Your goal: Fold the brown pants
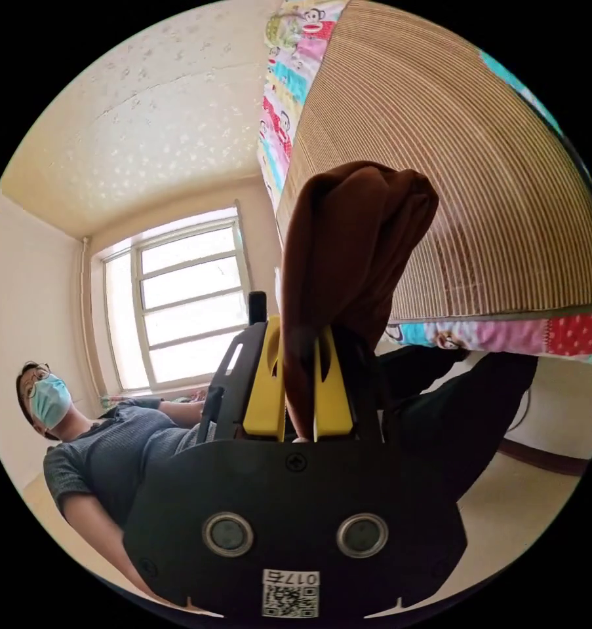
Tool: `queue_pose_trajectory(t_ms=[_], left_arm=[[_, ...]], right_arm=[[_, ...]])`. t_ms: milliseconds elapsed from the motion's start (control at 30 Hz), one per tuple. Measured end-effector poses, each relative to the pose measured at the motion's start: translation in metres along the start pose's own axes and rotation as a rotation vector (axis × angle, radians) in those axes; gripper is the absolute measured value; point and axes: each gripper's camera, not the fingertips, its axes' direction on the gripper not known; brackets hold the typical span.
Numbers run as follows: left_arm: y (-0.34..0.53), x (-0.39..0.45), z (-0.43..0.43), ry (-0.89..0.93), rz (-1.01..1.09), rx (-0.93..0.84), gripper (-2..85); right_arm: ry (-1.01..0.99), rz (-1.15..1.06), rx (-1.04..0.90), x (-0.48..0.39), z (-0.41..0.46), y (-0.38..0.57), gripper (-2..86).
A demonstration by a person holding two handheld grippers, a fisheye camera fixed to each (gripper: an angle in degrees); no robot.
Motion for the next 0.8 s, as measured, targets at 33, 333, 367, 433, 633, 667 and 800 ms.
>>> queue_pose_trajectory(t_ms=[33, 333, 367, 433, 633, 667, 800], left_arm=[[-0.023, 0.025, 0.031, 0.026, 0.051, -0.03, 6.3], [-0.165, 0.195, 0.279, -0.066, 0.399, -0.27, 7.8], [-0.171, 0.191, 0.291, -0.108, 0.375, -0.297, 7.9], [-0.182, 0.157, 0.321, -0.293, 0.274, -0.394, 8.0], [-0.125, 0.026, 0.149, -0.776, -0.121, -0.086, 6.0], [-0.111, 0.008, 0.122, -0.753, -0.201, -0.055, 5.7], [0.048, -0.07, -0.045, -0.617, -0.799, 0.256, 4.9]], right_arm=[[0.039, -0.052, 0.016, -0.02, -0.033, 0.004, 6.9], [0.507, -0.038, 0.243, -0.092, -0.252, 0.029, 8.9], [0.615, 0.139, 0.234, -0.069, -0.264, 0.023, 10.1], [0.788, 0.385, 0.191, -0.032, -0.267, 0.017, 10.8], [1.089, 0.419, 0.344, -0.049, -0.212, 0.024, 2.1], [1.154, 0.366, 0.41, -0.065, -0.196, 0.025, 1.6], [1.215, 0.159, 0.627, -0.097, -0.156, 0.017, 0.8]])
